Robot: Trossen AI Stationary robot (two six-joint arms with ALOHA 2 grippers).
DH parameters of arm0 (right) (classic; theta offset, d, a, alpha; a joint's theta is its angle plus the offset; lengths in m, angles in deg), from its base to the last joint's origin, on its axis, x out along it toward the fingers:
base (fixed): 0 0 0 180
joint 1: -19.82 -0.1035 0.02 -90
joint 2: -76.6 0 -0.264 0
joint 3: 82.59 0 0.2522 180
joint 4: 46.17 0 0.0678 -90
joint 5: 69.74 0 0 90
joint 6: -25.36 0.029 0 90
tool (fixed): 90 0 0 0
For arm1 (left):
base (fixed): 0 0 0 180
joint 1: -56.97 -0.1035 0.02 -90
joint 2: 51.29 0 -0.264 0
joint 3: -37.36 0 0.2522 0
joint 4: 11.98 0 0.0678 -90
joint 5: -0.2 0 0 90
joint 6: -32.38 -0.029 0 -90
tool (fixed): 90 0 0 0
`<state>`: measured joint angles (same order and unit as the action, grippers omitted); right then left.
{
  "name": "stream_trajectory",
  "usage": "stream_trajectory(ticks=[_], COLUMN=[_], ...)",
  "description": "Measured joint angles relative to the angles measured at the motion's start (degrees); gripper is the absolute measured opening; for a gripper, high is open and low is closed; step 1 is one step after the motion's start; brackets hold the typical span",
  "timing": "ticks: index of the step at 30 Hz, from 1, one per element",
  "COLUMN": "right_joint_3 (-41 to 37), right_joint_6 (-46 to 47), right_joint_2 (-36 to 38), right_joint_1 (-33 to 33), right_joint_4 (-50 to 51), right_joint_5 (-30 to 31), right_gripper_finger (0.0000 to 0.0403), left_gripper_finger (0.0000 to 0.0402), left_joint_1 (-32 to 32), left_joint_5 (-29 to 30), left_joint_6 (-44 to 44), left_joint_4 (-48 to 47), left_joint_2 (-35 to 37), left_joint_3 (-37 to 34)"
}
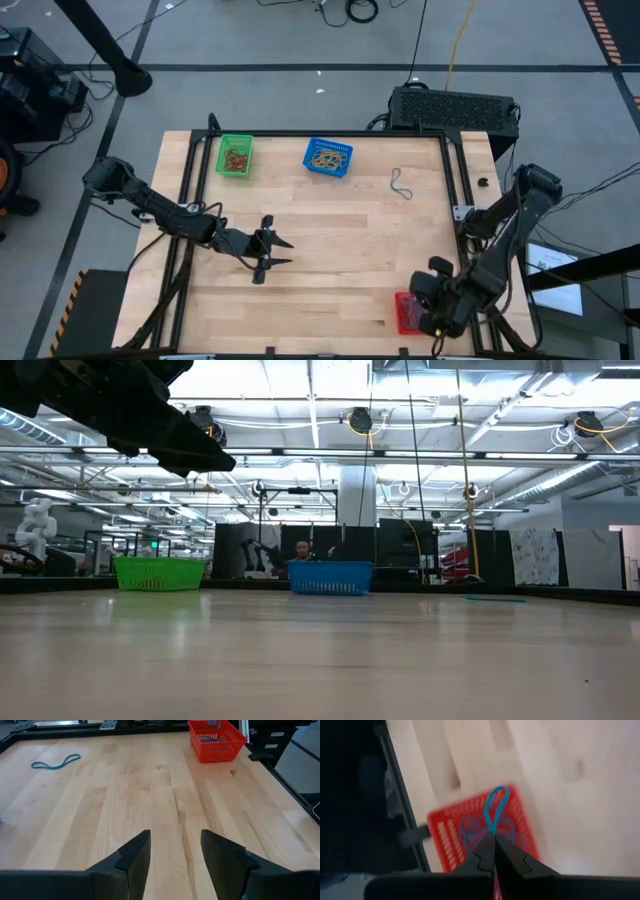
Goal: Sort rubber bands into baskets
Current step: Put the blue rubber band into the red bin
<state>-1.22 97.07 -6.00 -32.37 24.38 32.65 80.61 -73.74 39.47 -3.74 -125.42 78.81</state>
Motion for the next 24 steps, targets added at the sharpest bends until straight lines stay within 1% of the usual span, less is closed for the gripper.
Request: stream_trajectory(ticks=[2, 5, 11, 17, 24], right_joint_3=[0.0, 0.0, 0.0, 0.0, 0.0], right_joint_6=[2.0, 3.9, 4.2, 3.8, 1.2], right_joint_2=[-1.8, -4.4, -8.5, -11.9, -13.2], right_joint_1=[-1.2, -2.8, -4.2, -4.2, -3.9], right_joint_4=[0.0, 0.0, 0.0, 0.5, 1.0], right_joint_5=[-2.1, -3.2, -4.5, -9.8, -9.8], right_gripper_finger=[0.0, 0.0, 0.0, 0.0, 0.0004], left_gripper_finger=[0.0182, 0.0182, 0.0182, 0.0182, 0.0182], left_joint_1=[0.0, 0.0, 0.0, 0.0, 0.0], left_joint_5=[0.0, 0.0, 0.0, 0.0, 0.0], left_joint_6=[0.0, -0.3, -0.1, 0.0, 0.0], left_joint_4=[0.0, 0.0, 0.0, 0.0, 0.0], left_joint_2=[0.0, 0.0, 0.0, 0.0, 0.0], left_joint_3=[0.0, 0.0, 0.0, 0.0, 0.0])
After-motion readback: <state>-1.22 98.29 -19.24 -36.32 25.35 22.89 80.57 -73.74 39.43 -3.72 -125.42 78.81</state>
